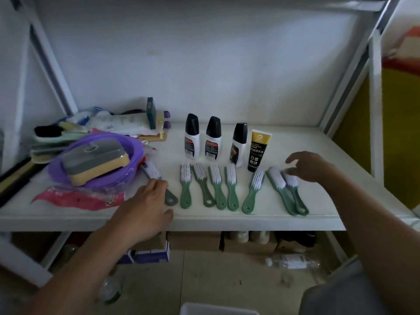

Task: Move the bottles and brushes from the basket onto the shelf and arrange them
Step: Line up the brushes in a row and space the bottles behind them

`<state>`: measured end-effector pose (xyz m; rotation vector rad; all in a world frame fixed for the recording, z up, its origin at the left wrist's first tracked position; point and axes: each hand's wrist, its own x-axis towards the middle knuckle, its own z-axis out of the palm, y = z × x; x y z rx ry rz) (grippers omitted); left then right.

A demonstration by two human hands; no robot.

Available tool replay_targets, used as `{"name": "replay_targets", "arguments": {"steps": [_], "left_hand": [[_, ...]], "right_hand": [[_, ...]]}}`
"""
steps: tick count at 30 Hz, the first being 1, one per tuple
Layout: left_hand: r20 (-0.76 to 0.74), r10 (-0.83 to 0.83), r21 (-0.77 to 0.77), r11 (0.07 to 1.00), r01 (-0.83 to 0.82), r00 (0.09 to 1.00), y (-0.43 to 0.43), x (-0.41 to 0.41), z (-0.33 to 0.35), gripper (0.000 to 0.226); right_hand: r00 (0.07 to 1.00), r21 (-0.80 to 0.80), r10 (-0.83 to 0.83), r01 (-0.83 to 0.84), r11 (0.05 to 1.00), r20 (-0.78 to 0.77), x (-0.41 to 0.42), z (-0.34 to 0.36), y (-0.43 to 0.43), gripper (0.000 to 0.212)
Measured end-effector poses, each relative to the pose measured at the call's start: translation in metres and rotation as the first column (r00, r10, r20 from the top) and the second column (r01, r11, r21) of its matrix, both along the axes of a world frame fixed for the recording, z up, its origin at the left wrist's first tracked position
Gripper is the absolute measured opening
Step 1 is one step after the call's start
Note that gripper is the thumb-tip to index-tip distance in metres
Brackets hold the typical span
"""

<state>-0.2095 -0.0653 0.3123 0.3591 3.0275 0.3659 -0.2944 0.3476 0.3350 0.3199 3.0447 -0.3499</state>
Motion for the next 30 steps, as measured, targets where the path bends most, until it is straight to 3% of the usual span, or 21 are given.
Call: {"name": "replay_targets", "arguments": {"steps": [5, 7, 12, 15, 17, 20, 23, 24, 27, 30], "left_hand": [[-0.001, -0.033, -0.034, 0.999, 0.033, 0.999, -0.012, 0.011, 0.003, 0.068], [-0.004, -0.039, -0.018, 0.999, 0.039, 0.999, -0.009, 0.012, 0.008, 0.068], [-0.056, 0.021, 0.063, 0.998, -0.018, 0.998, 0.009, -0.004, 0.014, 0.073], [0.002, 0.115, 0.313, 0.943, -0.110, 0.993, 0.031, -0.040, 0.017, 0.078], [0.091, 0.183, 0.477, 0.855, -0.204, 0.979, 0.042, -0.072, 0.016, 0.081], [0.126, 0.257, 0.551, 0.785, -0.283, 0.958, 0.047, -0.123, 0.009, 0.098], [0.225, 0.238, 0.591, 0.738, -0.326, 0.945, 0.051, -0.163, 0.007, 0.114], [0.253, 0.197, 0.602, 0.734, -0.314, 0.947, 0.054, -0.173, 0.007, 0.109], [0.228, 0.013, 0.661, 0.733, -0.164, 0.974, 0.068, -0.199, -0.001, 0.058], [0.207, -0.064, 0.703, 0.704, -0.103, 0.976, 0.078, -0.216, -0.013, 0.051]], "right_hand": [[0.991, -0.156, 0.001, -0.022, 0.988, -0.133, -0.003, 0.020, -0.027, 0.014], [0.988, -0.172, 0.032, -0.058, 0.983, -0.151, 0.003, 0.024, -0.044, 0.015], [0.991, -0.182, -0.018, -0.007, 0.983, -0.134, 0.005, 0.017, -0.056, 0.061], [0.987, -0.386, -0.090, 0.031, 0.922, -0.136, -0.009, 0.013, -0.053, 0.082], [0.992, -0.490, -0.062, -0.002, 0.872, -0.113, -0.021, 0.008, -0.055, 0.076], [0.992, -0.503, 0.027, -0.084, 0.860, -0.120, -0.045, 0.004, -0.066, 0.047], [0.994, -0.537, 0.055, -0.098, 0.838, -0.095, -0.066, 0.002, -0.079, 0.047], [0.994, -0.548, 0.064, -0.100, 0.830, -0.085, -0.074, 0.000, -0.083, 0.048], [0.991, -0.575, 0.109, -0.136, 0.807, -0.081, -0.098, -0.007, -0.097, 0.041], [0.981, -0.600, 0.152, -0.193, 0.777, -0.119, -0.116, -0.014, -0.113, 0.034]]}}
